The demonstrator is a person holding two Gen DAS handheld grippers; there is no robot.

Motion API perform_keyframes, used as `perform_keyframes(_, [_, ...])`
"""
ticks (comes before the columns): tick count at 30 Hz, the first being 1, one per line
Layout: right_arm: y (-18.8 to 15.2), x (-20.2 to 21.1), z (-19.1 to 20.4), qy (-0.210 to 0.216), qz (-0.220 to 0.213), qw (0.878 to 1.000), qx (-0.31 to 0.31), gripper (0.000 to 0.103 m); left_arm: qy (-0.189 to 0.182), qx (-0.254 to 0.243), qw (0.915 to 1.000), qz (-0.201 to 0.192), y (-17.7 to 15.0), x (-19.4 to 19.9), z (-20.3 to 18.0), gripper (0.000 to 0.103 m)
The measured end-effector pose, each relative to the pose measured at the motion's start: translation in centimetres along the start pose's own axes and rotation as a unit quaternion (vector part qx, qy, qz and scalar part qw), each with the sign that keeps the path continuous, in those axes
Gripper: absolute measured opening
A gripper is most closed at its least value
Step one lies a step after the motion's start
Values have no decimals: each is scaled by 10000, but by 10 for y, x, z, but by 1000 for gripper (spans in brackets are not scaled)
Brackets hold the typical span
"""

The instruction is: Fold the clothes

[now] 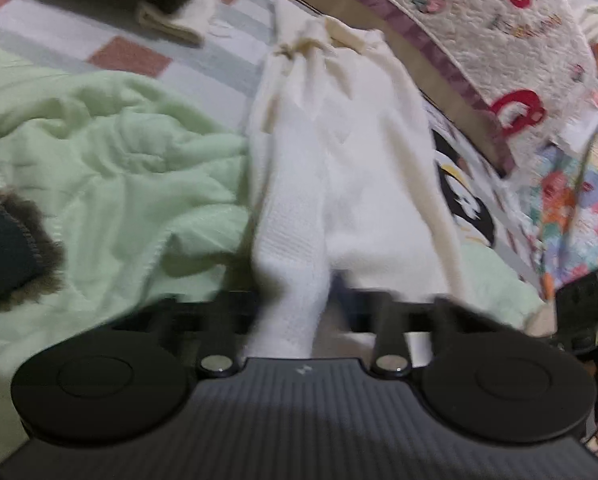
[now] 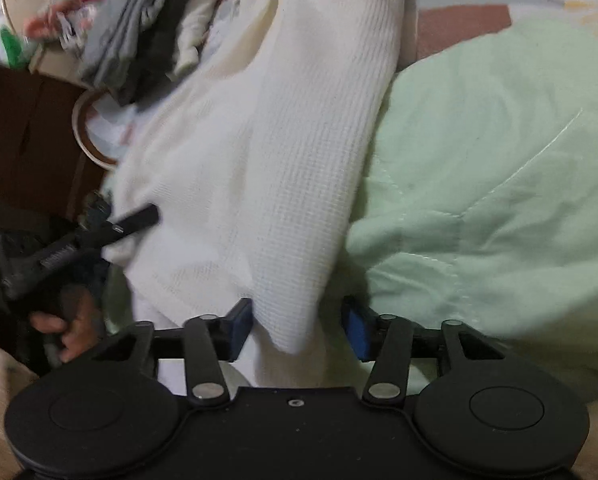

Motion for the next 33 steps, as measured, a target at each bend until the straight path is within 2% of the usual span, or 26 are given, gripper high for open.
perform_keyframes(3, [0, 6, 8, 472, -18, 9988, -147, 13, -81, -106, 9999, -67, 11, 17, -10, 8])
perform_keyframes(6, [9, 42, 24, 1391, -209, 9887, -524, 12, -289, -14, 9994, -199, 26, 42, -19, 7])
perform_keyframes(8, [11, 60, 33, 1672, -290, 9843, -495, 12, -483, 52, 9984, -303, 34, 56, -26, 7])
perform_keyframes(11, [8, 66, 41, 1451, -273, 9888, -197, 12, -337, -185, 9988, -313, 41, 65, -36, 7])
perform_keyframes(15, [-4, 75, 63, 1574, -140, 9874, 90, 12, -313, -224, 9990, -240, 41, 78, -41, 7])
perform_keyframes(18, [-14, 74, 60, 975, -55, 9938, 522, 12, -86, -249, 9994, 215, 21, 66, -34, 8])
perform_keyframes(19, [-18, 66, 51, 527, -45, 9963, 681, 12, 46, -286, 9988, 389, 14, 59, -31, 10])
perform_keyframes(21, [-22, 42, 22, -350, 30, 9978, 567, 14, 451, -435, 9952, 746, -2, 39, -21, 13])
perform_keyframes(23, [-32, 20, -2, -1024, 252, 9931, 511, 20, 763, -573, 9913, 906, -10, 28, -15, 21])
perform_keyframes(25, [-43, 11, -7, -1500, 449, 9833, 923, 25, 854, -512, 9912, 875, -7, 31, -12, 22])
perform_keyframes(27, [-46, 15, -1, -1606, 472, 9790, 1165, 28, 1011, -569, 9896, 854, -1, 41, -8, 22])
perform_keyframes(30, [-45, 26, 5, -1619, 627, 9758, 1328, 33, 1419, -911, 9816, 899, 8, 59, -2, 22])
perform_keyframes(33, [-35, 52, 9, -1638, 552, 9722, 1577, 36, 1624, -1146, 9772, 752, 26, 73, 1, 23])
Point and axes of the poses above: each gripper's, at about its wrist camera, not at the fingertips, and x roughly against the way its jaws point, z to its left, y to its top, the point moved 10 cm from there along -x, roughly the way its jaws point, and after that the axes turned 9 degrees about -x, right-handed, at the moved point
